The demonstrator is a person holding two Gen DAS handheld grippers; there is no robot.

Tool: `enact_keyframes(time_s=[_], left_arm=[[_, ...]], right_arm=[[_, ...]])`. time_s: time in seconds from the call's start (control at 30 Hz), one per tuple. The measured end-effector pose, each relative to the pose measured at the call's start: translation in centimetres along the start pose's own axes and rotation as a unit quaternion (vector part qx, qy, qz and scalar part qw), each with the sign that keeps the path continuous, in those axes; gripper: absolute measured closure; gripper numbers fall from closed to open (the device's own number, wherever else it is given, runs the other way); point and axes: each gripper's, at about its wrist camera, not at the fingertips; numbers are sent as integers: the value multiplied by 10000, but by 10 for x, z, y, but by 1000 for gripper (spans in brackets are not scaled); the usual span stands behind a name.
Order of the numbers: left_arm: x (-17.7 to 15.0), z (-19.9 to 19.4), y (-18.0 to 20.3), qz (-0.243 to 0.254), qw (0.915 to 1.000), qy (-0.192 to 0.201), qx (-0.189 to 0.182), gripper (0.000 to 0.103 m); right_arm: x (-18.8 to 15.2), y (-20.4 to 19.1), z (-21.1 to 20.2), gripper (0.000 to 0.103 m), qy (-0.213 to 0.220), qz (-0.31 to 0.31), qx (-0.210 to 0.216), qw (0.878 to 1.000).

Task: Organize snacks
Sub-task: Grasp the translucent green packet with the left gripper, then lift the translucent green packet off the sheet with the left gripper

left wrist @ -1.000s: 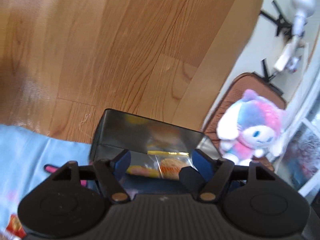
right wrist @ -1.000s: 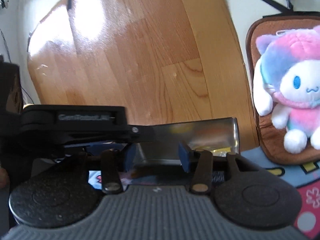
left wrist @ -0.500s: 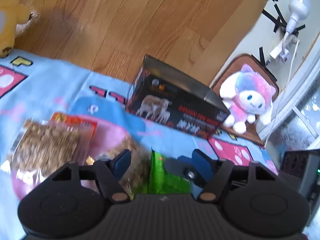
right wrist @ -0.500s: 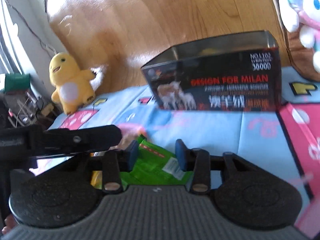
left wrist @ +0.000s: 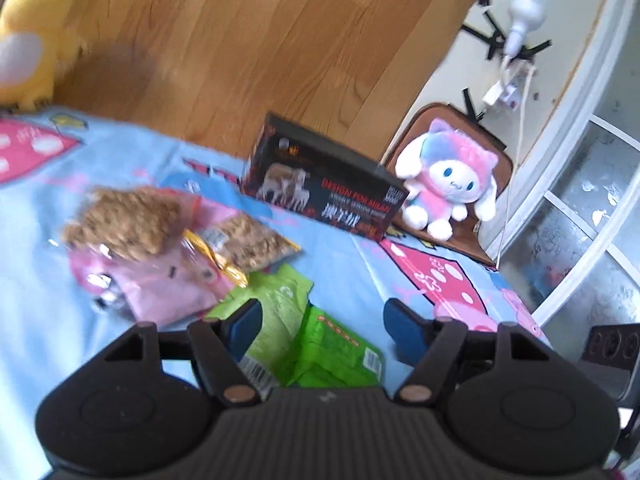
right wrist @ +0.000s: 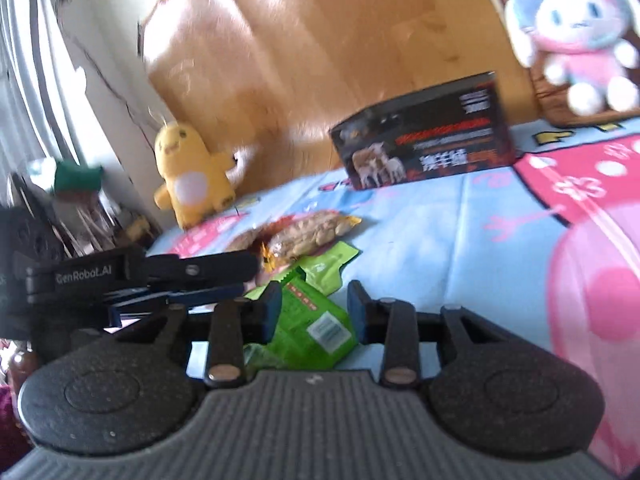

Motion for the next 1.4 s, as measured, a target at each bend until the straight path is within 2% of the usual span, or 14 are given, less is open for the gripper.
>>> enact_keyframes(time_s=[0.13, 0.2, 0.3, 0.37, 0.5, 0.57, 0.67, 0.7, 0.77, 0.93, 1.0, 1.13, 1.2, 1.4], left_arm=[[-16, -23, 4, 134, 9996, 16, -250, 34], [-28, -29, 8, 220, 9993, -72, -307, 32], [-44, -26, 14, 348, 9980, -387, -371, 32], [-53, -18, 16, 391, 9967, -609, -358, 32], [-60, -18, 16, 263, 9960, -634, -575, 33], [-62, -20, 16, 211, 9965, -601, -545, 34], [-66, -24, 18, 200, 9970, -550, -516, 41], [-66, -25, 18, 157, 9966, -548, -600, 50], [-65, -29, 19, 96, 9957, -509, -769, 50], [-68, -28, 25, 110, 9961, -478, -736, 52], [-69, -26, 27, 201, 9966, -455, -662, 55], [-72, -20, 30, 407, 9970, -395, -533, 62], [-72, -20, 31, 440, 9970, -365, -520, 63], [-65, -24, 35, 362, 9950, -303, -875, 63]], right_arm=[[-16, -11, -25, 60, -17, -123, -17, 9999], [-29, -20, -30, 46, -67, -285, -254, 9993], [-46, -25, -25, 45, -343, -415, -468, 9975], [-54, -30, -22, 43, -311, -590, -544, 9963], [-62, -47, -12, 43, -483, -1007, -581, 9920], [-67, -54, -8, 40, -491, -1196, -662, 9894], [-72, -59, -5, 40, -491, -1472, -827, 9844], [-73, -60, -5, 40, -467, -1477, -854, 9842], [-76, -63, -3, 40, -486, -1637, -911, 9811], [-80, -67, 0, 41, -470, -1845, -1020, 9764], [-81, -69, 1, 51, -487, -1914, -980, 9754], [-83, -72, 2, 52, -430, -2026, -1044, 9727], [-83, -72, 0, 57, -361, -1964, -1041, 9743], [-78, -77, -9, 61, -95, -2144, -1156, 9698]])
Point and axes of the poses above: each gripper's, at about its wrist camera, not at the fingertips, and z roughly the way its jaws point, y to its right, x to its top, and after that the axes turned 14 degrees about x, right-handed
